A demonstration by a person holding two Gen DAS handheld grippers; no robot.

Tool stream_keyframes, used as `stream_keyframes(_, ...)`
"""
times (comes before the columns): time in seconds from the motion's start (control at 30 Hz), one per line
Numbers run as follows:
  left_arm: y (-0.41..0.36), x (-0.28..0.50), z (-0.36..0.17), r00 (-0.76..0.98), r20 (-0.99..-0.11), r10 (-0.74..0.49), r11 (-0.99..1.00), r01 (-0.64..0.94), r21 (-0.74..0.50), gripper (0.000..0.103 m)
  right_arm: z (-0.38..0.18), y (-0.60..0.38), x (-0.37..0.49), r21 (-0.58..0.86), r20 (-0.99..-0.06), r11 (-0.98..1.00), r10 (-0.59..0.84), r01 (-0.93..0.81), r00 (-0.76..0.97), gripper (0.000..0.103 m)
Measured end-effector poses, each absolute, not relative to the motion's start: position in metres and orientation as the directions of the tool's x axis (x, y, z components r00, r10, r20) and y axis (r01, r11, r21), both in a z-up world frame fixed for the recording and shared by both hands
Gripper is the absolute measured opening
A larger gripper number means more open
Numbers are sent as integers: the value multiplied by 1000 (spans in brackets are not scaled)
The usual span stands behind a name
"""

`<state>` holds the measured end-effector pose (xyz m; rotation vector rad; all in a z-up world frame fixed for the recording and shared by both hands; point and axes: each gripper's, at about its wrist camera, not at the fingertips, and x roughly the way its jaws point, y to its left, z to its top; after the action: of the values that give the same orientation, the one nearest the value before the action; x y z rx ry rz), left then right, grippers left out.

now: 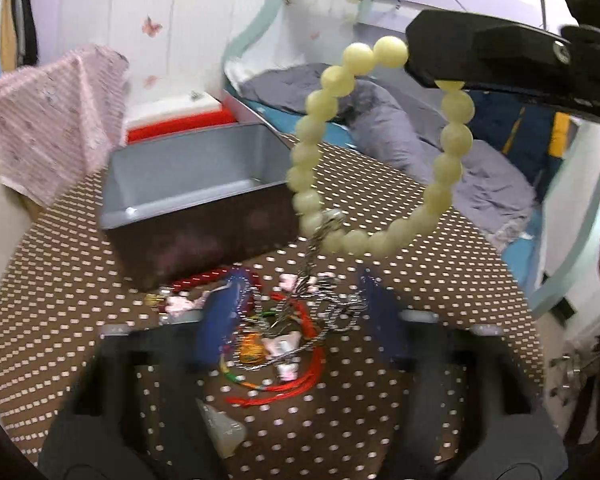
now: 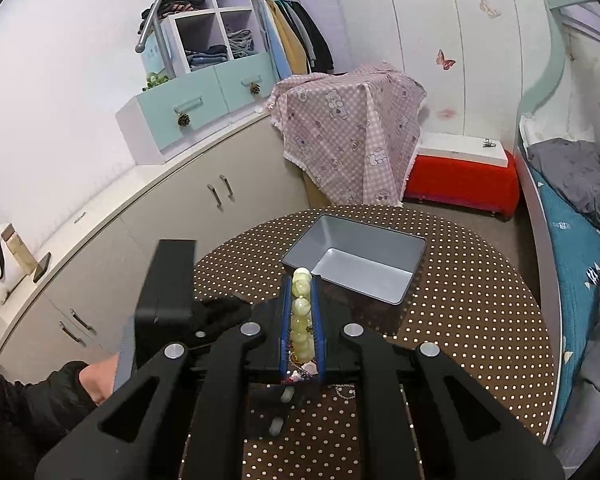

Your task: Organize jewelry

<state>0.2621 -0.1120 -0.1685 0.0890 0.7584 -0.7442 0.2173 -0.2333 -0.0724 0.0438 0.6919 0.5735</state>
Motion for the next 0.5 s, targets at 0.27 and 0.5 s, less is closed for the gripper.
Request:
stream_keyframes(0.27,-89,250,-149,511,-641,-572,750,642,-158,7,-84,-248,228,205,-611,884,450,-419,651,8)
stream_keyframes(0.5,-59,242,-103,584,-577,-571,771,622,-134,7,-81,-250,240,199,-607,888,444,-415,659,8)
